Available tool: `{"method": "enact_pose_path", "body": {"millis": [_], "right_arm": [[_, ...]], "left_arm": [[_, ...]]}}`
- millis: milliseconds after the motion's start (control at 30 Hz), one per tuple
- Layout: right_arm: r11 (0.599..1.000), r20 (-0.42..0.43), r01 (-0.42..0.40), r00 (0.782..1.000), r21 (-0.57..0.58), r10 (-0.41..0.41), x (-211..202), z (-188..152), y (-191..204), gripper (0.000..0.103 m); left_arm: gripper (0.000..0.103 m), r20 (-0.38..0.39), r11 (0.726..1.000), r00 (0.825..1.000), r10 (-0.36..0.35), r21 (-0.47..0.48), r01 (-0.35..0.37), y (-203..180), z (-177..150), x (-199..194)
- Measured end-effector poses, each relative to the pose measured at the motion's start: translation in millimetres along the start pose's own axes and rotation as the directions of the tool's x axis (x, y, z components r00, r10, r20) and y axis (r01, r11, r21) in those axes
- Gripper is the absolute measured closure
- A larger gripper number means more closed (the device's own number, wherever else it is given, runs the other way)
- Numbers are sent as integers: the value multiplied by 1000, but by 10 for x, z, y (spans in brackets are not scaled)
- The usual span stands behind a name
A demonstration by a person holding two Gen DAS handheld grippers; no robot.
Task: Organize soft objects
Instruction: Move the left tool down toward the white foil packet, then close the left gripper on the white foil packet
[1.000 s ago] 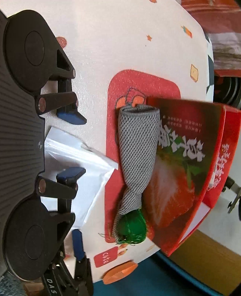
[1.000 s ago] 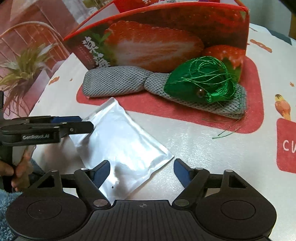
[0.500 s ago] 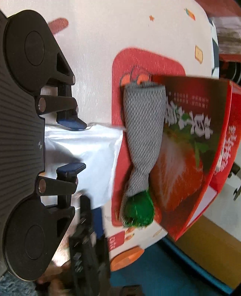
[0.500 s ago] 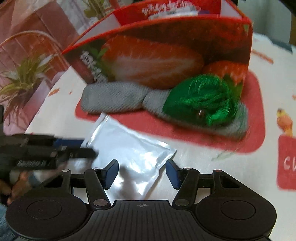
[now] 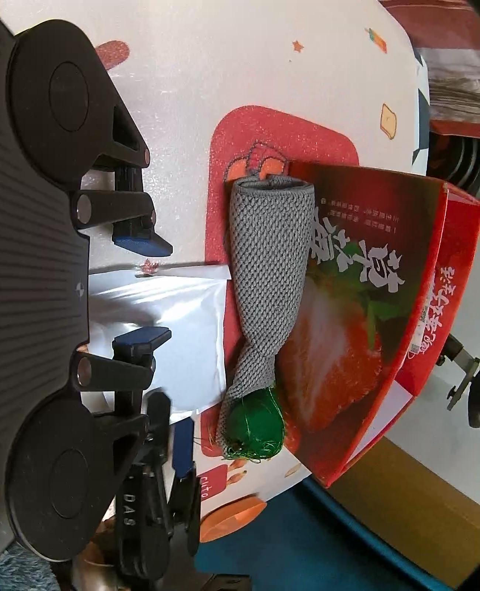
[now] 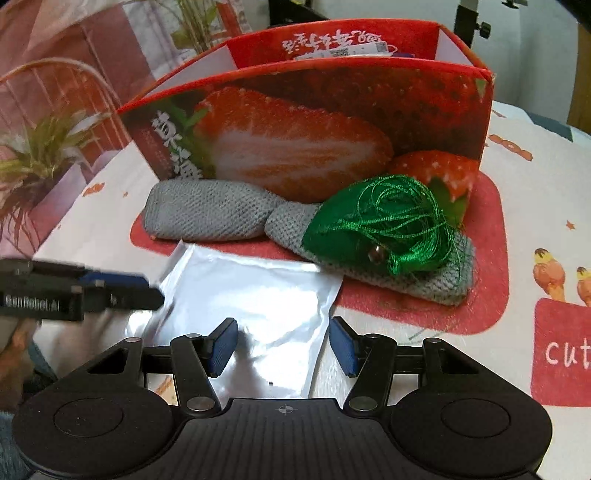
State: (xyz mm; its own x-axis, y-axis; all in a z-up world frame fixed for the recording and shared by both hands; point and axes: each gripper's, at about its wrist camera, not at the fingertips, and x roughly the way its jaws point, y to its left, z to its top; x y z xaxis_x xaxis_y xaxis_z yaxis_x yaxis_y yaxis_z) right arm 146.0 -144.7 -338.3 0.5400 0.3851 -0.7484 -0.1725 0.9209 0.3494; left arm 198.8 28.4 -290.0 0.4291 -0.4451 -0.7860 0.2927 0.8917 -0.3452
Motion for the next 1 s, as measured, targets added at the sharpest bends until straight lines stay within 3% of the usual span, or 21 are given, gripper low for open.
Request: {"method": "enact_pose_path", "body": {"millis": [200,467,600,733,867,933,1000], "right_arm": [[999,3,8,1000,32,-8,-1,-33,-41,50],[998,34,-28,999,57,26,36,-11,-75,49],[995,52,-50,998,88,46,40,-12,-97,51],[988,51,-80,996,131,74,46,-14,-142,72],[986,43,-110,993,127,105,56,-39,-114,79],[987,45,-108,994,122,103,49,-37,-102,91],[986,43,-111,993,124,107,57,-35,-101,93]], "left_arm": [[58,-20,1000,1000,16,25,-16,-27,23,74],[46,-21,998,999,-49,38,50,-56,33,151],[46,-20,997,998,-61,40,62,-74,30,164],[46,-27,996,997,-71,51,72,-97,14,161],[47,-29,996,997,-75,46,76,-103,12,163],[61,-28,996,997,-77,41,79,-98,2,158],[65,-27,997,997,-76,32,77,-82,-5,154]]}}
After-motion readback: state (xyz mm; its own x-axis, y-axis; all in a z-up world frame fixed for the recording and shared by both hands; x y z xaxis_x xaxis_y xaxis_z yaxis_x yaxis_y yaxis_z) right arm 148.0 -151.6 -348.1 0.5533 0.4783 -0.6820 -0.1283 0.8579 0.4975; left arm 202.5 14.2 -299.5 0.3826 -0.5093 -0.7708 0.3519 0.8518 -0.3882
